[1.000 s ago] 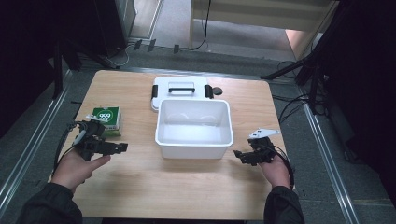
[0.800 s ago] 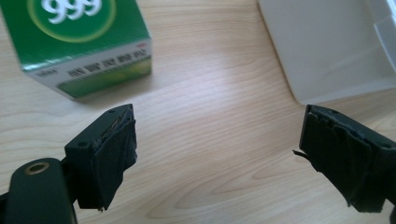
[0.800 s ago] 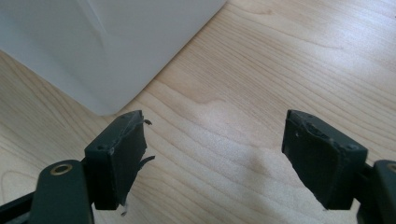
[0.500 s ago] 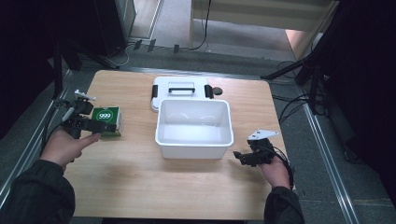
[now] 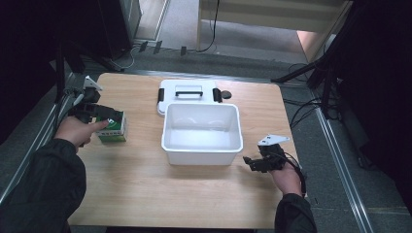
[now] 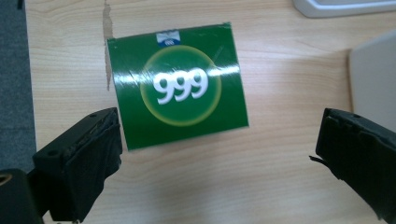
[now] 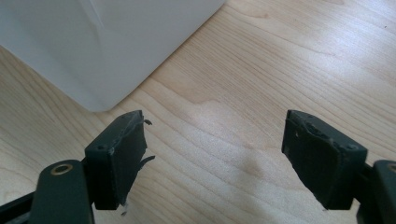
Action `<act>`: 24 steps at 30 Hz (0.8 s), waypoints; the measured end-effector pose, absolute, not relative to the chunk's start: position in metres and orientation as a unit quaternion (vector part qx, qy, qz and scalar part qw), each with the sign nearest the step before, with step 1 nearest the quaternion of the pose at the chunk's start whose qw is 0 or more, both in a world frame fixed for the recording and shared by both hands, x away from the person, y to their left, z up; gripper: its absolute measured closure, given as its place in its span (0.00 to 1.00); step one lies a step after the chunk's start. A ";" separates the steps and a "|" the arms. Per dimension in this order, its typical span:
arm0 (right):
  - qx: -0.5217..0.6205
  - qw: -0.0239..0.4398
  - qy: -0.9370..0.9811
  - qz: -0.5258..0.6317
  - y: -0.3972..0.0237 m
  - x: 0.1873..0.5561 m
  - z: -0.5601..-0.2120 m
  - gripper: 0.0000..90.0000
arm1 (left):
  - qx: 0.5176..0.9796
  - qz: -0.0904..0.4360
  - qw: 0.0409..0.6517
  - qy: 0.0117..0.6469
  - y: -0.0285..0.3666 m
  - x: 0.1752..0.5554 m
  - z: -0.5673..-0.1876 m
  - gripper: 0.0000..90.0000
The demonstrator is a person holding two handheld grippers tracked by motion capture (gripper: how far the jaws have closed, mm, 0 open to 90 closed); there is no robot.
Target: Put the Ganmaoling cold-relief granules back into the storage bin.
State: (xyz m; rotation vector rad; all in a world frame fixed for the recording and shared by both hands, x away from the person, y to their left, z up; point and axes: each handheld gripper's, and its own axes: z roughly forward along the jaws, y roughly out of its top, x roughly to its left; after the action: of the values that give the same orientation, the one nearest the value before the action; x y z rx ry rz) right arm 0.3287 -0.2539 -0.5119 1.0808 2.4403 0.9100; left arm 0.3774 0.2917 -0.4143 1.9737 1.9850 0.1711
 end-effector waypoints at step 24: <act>0.368 0.162 0.862 0.309 -0.252 0.328 -0.513 0.24 | 0.660 0.027 0.114 0.742 0.303 0.418 -0.455 0.00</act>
State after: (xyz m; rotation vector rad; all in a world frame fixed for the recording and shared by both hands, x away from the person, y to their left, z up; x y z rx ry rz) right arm 0.3276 -0.2515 -0.5127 1.0496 2.4599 0.8820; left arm 0.4175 0.3035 -0.4552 1.9359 2.1755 0.0803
